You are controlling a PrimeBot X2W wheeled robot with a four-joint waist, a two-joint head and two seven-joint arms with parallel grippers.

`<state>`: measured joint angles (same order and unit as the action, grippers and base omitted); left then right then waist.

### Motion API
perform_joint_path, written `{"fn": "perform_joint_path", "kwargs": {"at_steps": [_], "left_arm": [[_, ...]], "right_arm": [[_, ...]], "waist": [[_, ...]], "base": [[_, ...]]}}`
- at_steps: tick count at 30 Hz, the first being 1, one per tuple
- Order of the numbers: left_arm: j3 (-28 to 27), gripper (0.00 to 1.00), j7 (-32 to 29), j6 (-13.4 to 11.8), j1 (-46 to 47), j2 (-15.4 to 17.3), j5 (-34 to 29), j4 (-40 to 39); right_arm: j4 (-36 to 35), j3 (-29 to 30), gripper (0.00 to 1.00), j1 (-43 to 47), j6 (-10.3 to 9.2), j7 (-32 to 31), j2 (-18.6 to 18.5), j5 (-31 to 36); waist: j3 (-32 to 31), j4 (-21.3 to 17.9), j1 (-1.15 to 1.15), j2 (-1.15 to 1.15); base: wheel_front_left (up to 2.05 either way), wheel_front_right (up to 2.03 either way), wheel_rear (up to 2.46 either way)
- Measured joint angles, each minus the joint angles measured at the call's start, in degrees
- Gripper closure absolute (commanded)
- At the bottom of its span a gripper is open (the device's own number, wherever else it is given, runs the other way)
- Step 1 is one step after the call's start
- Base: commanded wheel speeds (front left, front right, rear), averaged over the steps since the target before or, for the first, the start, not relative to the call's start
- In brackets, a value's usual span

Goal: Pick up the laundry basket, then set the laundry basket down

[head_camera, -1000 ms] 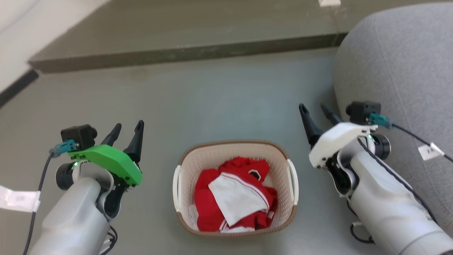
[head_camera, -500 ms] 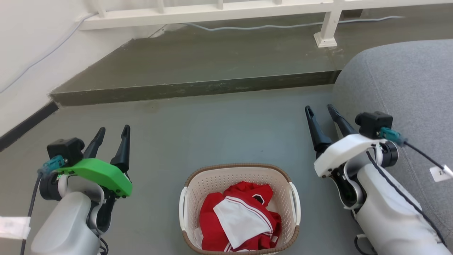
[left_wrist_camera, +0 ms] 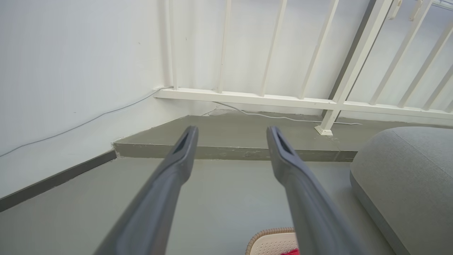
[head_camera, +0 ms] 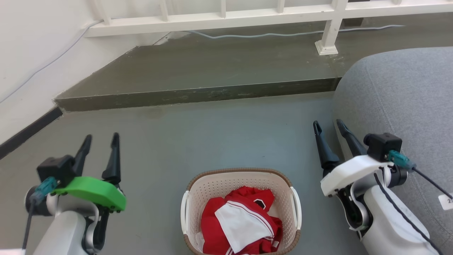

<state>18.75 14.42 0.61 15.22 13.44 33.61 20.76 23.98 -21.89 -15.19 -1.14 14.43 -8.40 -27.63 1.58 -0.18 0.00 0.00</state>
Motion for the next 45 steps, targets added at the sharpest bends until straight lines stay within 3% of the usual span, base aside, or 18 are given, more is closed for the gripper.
{"fn": "perform_joint_path", "kwargs": {"at_steps": [17, 45], "left_arm": [[-5.37, 0.00, 0.00, -0.53, -8.91, -2.61, -5.27, -7.91], [-9.64, 0.00, 0.01, 3.49, -12.75, -7.06, -10.31, -10.47]], "right_arm": [[-5.60, 2.18, 0.00, 6.11, 0.07, 0.00, 0.85, 4.46], [-8.40, 6.06, 0.00, 9.00, 0.68, 0.00, 2.37, 8.67]], "waist": [[0.19, -0.61, 0.00, 0.00], [0.92, -1.01, 0.00, 0.00]], "base": [[0.00, 0.00, 0.00], [0.00, 0.00, 0.00]]}}
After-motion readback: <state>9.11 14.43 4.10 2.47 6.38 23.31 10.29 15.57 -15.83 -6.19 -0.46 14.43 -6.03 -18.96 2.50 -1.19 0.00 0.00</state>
